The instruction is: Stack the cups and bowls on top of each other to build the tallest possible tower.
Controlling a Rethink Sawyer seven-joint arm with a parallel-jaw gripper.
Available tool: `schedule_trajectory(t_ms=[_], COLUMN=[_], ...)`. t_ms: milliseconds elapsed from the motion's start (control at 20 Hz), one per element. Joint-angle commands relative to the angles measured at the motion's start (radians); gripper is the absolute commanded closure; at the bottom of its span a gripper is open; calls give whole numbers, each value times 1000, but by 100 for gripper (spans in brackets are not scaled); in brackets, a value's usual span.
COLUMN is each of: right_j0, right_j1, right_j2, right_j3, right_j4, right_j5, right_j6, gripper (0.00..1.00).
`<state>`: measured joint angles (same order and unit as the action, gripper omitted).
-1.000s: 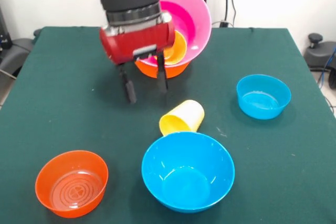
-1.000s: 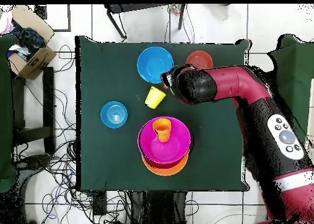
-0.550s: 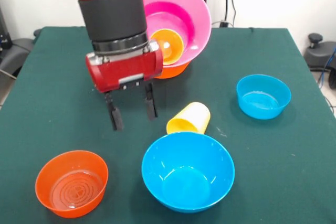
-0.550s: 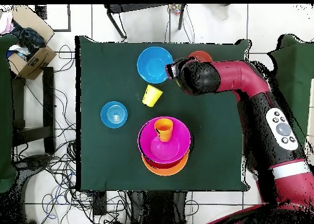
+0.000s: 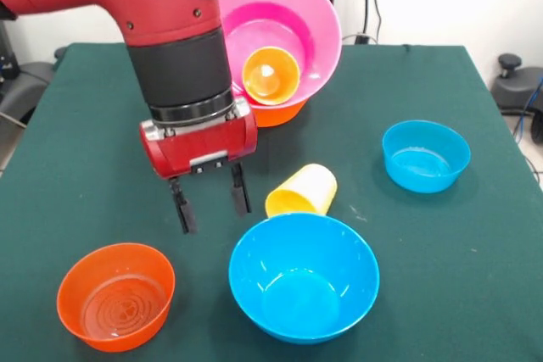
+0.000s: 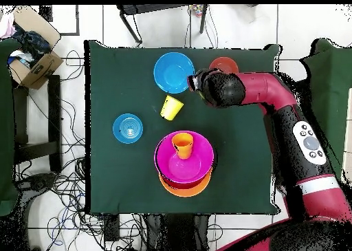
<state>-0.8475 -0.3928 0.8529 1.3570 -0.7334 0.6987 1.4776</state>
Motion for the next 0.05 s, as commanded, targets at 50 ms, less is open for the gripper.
schedule_trajectory(t_ms=[50], right_j0=[19], right_j1=[65], right_j2=[-54], right_j3=[-70], right_j4=[-107], right_j5=[-83], right_j6=[-178], gripper=[0])
